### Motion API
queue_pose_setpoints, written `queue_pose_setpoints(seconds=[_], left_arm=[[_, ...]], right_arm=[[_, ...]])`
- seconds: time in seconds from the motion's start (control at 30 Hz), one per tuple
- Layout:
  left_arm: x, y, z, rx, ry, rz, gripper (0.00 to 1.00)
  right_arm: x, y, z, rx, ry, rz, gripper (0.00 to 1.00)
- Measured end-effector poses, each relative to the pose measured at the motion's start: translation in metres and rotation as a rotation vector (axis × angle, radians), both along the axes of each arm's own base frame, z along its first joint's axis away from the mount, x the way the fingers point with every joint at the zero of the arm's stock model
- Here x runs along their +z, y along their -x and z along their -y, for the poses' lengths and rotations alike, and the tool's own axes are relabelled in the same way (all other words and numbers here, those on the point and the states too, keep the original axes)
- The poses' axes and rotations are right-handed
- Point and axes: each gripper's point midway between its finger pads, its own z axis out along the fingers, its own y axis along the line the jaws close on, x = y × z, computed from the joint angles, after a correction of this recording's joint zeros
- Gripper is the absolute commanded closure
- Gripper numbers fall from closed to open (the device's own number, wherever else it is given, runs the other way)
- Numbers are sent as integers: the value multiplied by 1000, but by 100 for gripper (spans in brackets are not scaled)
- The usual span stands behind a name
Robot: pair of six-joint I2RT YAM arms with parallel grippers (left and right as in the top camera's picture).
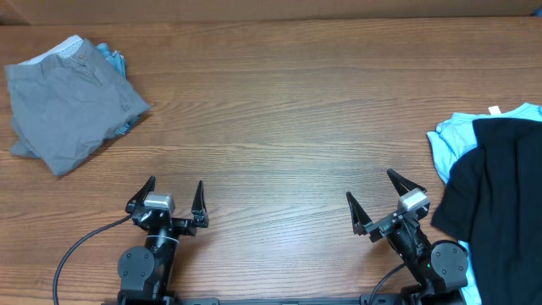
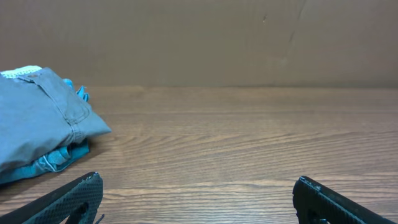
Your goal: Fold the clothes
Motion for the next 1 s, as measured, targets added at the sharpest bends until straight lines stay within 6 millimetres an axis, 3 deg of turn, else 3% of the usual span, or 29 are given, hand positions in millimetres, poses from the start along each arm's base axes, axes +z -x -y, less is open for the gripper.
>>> queue_pose_setpoints(seconds=[0.1,0.27,0.37,0.5,0.6,0.77,1.0], left_arm=[[3,0,1,-2,38,8,0],[37,2,5,-30,99,116,0],[72,9,6,-41,109,183,0],[137,29,6,-48,83,278,0],[171,38,5,-46,50,263,0],[186,23,7,-49,18,72,0],[186,-14,15,-79,8,-255,0]], right_arm=[[4,1,-1,8,-6,15,0],[30,7,-9,65,-107,74,0],[46,11,-10,88,-177,92,0],[78,20,-9,102,-227,110,0],[102,26,-8,99,-236,76,0],[121,21,-8,79,-223,-64,0],[119,-10,-13,34,-153,-398,0]])
